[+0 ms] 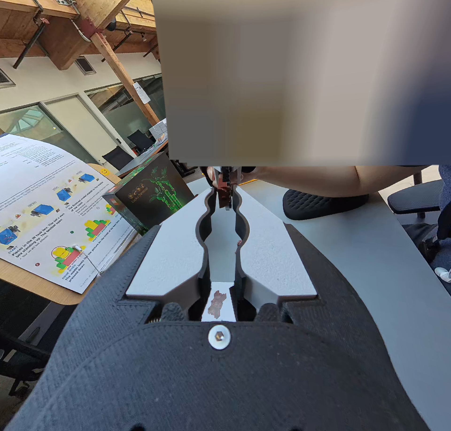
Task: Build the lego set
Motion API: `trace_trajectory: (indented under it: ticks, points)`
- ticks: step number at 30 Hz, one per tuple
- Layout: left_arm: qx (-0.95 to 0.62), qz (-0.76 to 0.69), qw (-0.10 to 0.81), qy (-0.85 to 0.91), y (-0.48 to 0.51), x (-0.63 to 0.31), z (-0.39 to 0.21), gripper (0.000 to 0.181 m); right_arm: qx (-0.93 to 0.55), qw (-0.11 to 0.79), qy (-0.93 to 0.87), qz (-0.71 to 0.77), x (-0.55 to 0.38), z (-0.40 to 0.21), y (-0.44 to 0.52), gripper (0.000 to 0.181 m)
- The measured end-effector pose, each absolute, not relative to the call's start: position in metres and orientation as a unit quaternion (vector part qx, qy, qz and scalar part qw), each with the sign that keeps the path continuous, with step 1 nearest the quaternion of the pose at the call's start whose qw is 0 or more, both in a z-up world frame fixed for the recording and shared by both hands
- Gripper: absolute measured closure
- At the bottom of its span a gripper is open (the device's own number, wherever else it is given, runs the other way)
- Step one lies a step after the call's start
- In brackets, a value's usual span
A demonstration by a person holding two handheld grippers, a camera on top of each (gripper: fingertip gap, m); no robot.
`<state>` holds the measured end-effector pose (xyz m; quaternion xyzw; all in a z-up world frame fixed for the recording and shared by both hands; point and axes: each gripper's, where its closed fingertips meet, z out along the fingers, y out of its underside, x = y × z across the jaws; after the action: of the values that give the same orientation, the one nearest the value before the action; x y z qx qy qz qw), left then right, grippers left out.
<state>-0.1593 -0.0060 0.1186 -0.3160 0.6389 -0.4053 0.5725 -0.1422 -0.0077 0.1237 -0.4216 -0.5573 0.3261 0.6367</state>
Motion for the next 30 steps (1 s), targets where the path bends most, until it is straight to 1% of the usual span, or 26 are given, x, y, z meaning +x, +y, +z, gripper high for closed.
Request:
trace_trajectory:
  ticks: [2, 6, 10, 18, 23, 27, 28, 29, 30]
  points:
    - [-0.302, -0.386, 0.585, 0.647, -0.009, -0.16, 0.118, 0.168, -0.396, 0.651, -0.575, 0.299, -0.143, 0.123, -0.013, 0.178]
    - [-0.283, -0.363, 0.595, 0.659, -0.018, -0.162, 0.119, 0.175, -0.373, 0.666, -0.601, 0.238, -0.146, 0.12, -0.018, 0.177]
    - [-0.284, -0.369, 0.591, 0.659, -0.018, -0.162, 0.119, 0.175, -0.378, 0.663, -0.6, 0.24, -0.147, 0.12, -0.018, 0.177]
    - [-0.269, -0.335, 0.603, 0.672, -0.02, -0.164, 0.118, 0.176, -0.377, 0.659, -0.603, 0.246, -0.148, 0.119, -0.019, 0.178]
    - [-0.273, -0.338, 0.595, 0.676, -0.019, -0.164, 0.116, 0.176, -0.38, 0.655, -0.605, 0.247, -0.149, 0.117, -0.018, 0.177]
    - [-0.274, -0.36, 0.607, 0.653, -0.018, -0.163, 0.122, 0.175, -0.378, 0.662, -0.594, 0.258, -0.147, 0.122, -0.018, 0.177]
    - [-0.283, -0.362, 0.606, 0.65, -0.016, -0.161, 0.122, 0.166, -0.379, 0.662, -0.591, 0.26, -0.146, 0.123, -0.018, 0.177]
    - [-0.295, -0.36, 0.599, 0.651, -0.013, -0.16, 0.119, 0.15, -0.382, 0.665, -0.585, 0.266, -0.144, 0.125, -0.017, 0.177]
    - [-0.305, -0.362, 0.589, 0.655, -0.011, -0.159, 0.116, 0.142, -0.385, 0.665, -0.577, 0.277, -0.143, 0.128, -0.017, 0.177]
